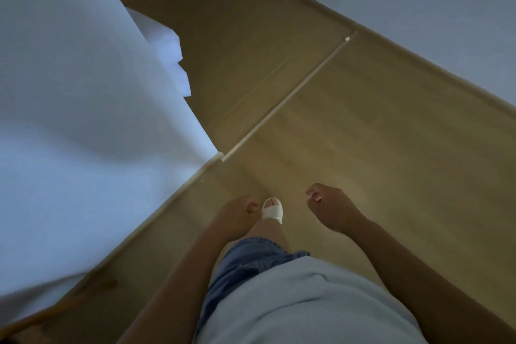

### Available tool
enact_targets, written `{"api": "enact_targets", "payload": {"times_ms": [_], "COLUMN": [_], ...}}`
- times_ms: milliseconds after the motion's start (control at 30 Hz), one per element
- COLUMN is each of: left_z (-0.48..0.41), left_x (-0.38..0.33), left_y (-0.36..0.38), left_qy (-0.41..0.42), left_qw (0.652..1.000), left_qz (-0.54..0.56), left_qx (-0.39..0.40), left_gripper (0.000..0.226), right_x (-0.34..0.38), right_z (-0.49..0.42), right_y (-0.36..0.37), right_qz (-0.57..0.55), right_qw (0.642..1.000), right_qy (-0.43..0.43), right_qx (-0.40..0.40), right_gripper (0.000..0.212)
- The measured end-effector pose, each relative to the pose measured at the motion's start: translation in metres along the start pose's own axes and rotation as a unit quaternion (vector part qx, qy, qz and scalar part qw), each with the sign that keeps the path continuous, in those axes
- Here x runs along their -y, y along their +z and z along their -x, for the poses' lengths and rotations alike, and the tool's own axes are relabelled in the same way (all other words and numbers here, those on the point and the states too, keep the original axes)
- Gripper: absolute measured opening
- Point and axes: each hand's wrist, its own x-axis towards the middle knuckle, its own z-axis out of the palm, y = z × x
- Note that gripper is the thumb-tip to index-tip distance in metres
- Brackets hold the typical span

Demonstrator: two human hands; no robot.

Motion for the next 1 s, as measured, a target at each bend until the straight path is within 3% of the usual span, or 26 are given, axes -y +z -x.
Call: {"api": "enact_targets", "payload": {"times_ms": [67,267,400,700,833,1000], "left_z": [-0.045,-0.169,-0.252,-0.392,-0.426,-0.455], "left_x": [-0.019,-0.091,-0.13,-0.165,-0.161,-0.124], "left_y": [-0.041,-0.163,-0.214,-0.309,-0.359,-0.4], "left_qy": [0.006,0.004,0.0,-0.1,-0.157,-0.236], "left_qw": [1.0,0.999,0.999,0.992,0.974,0.933], "left_qz": [-0.017,-0.044,-0.031,0.073,0.139,0.226], "left_qx": [0.006,0.032,0.013,-0.039,-0.09,-0.148], "left_gripper": [0.029,0.041,0.042,0.035,0.037,0.037], "right_x": [0.013,0.062,0.089,0.162,0.229,0.318], "right_z": [-0.048,-0.177,-0.264,-0.487,-0.566,-0.641], "right_y": [-0.038,-0.142,-0.191,-0.325,-0.351,-0.332], "right_qz": [-0.007,0.0,0.002,0.142,0.215,0.269], "right_qw": [1.0,1.0,1.0,0.983,0.955,0.913], "right_qy": [0.012,0.001,-0.011,-0.1,-0.155,-0.233], "right_qx": [-0.003,-0.022,-0.017,0.061,0.133,0.198], "right_gripper": [0.028,0.028,0.025,0.028,0.029,0.025]}}
